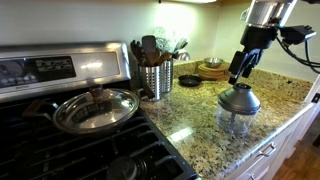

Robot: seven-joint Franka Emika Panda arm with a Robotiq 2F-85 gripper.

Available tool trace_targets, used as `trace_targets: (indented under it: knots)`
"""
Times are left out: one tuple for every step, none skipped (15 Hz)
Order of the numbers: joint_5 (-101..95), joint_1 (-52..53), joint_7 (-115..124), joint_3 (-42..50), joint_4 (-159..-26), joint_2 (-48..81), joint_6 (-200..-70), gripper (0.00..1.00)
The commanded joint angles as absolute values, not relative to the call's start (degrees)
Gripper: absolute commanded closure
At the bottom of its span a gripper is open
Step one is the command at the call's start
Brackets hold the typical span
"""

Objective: Put the blade in the blender and cover it with the grey lid

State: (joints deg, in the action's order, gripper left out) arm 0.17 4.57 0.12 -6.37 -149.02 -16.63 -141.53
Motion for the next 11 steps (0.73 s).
trace_targets:
  knots:
    - [2.7,7.0,-3.3,-5.4,-147.6,-19.4,-138.0,0.0]
    - [3.1,7.4,-3.9,-5.5,-147.2,-19.8,-137.4,0.0]
    - [3.3,7.7,-4.2,-5.6,-146.9,-20.1,-136.9,0.0]
    - [3.2,8.0,-4.3,-5.7,-146.6,-20.5,-136.2,0.0]
    - [2.8,8.1,-4.1,-5.9,-146.4,-20.7,-135.7,0.0]
    - [1.9,7.4,-2.5,-6.2,-146.3,-18.4,-138.1,0.0]
    - [1.9,7.7,-2.6,-6.2,-146.1,-18.7,-137.6,0.0]
    - [1.9,7.7,-2.6,-6.3,-146.1,-19.0,-137.4,0.0]
    - [1.9,7.7,-2.7,-6.3,-146.1,-19.1,-137.3,0.0]
    - [1.9,7.8,-2.8,-6.3,-146.1,-19.2,-137.3,0.0]
    - [1.9,7.8,-2.9,-6.3,-146.1,-19.2,-137.3,0.0]
